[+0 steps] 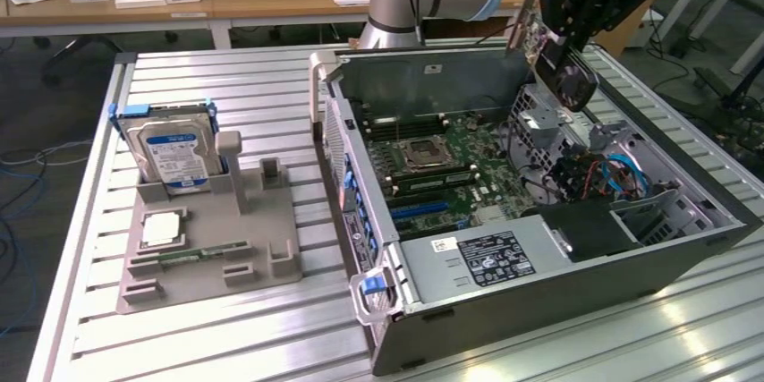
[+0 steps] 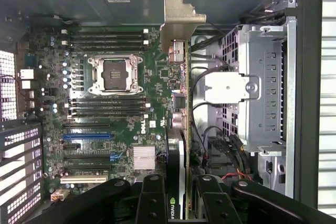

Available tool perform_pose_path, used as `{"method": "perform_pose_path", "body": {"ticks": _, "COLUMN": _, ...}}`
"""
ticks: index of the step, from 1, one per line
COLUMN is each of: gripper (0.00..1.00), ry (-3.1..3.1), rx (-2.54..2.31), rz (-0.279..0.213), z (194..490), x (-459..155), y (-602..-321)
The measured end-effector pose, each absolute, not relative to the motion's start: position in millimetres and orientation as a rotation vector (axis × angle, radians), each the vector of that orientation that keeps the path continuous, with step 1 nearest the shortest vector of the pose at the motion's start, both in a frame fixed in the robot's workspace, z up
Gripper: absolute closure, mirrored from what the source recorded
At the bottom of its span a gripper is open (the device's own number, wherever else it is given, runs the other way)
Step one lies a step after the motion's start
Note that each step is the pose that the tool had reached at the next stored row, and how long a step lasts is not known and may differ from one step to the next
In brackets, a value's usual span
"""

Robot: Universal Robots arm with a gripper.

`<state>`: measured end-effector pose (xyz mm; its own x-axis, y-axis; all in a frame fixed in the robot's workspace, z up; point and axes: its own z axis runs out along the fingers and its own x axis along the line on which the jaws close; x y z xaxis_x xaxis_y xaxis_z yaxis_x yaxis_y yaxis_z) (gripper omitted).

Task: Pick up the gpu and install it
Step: 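Insert the gpu into the slot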

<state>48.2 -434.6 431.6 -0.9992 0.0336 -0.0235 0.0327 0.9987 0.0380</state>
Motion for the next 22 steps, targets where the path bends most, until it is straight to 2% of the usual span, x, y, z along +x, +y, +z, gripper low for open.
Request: {"method": "perform_pose_path", "body": {"ticks": 22, "gripper": 0.73, "ry": 3.116, "rx": 0.051, "rz": 0.037, "z": 431.0, "x": 47.8, "y": -434.2}}
